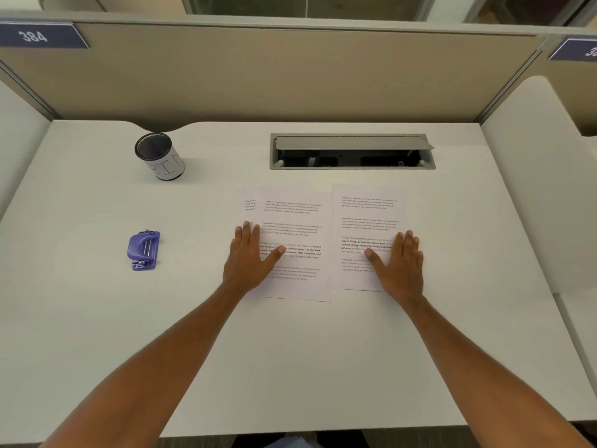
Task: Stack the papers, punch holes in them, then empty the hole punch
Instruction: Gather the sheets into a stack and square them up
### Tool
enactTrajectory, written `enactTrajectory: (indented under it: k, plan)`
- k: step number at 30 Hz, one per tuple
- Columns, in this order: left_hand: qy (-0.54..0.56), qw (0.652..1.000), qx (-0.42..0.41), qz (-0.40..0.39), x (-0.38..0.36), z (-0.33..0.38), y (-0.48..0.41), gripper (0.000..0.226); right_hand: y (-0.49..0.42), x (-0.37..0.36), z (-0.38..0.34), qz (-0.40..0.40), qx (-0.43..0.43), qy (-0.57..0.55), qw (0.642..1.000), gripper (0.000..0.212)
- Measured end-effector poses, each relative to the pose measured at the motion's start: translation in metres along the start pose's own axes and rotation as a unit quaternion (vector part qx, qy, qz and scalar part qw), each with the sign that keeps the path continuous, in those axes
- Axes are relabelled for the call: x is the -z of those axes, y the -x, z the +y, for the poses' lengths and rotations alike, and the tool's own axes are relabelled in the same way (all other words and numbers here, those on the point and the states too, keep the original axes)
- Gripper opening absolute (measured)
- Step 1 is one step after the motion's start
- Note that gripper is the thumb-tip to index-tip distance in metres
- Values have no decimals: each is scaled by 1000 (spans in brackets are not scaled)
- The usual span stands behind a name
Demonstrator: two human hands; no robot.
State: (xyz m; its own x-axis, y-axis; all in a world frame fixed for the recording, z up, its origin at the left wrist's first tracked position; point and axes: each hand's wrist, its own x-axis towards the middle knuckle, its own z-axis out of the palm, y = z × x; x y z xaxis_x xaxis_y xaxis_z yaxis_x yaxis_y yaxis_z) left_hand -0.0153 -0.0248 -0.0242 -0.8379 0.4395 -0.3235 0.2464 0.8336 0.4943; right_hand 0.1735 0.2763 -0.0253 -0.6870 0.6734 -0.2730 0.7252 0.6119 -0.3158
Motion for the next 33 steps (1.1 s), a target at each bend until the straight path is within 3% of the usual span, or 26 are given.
enactTrajectory:
  k: [33]
  plan:
    - [28,999,7,-23,-22,33,12,101,33,-43,-79,-45,65,-48,996,96]
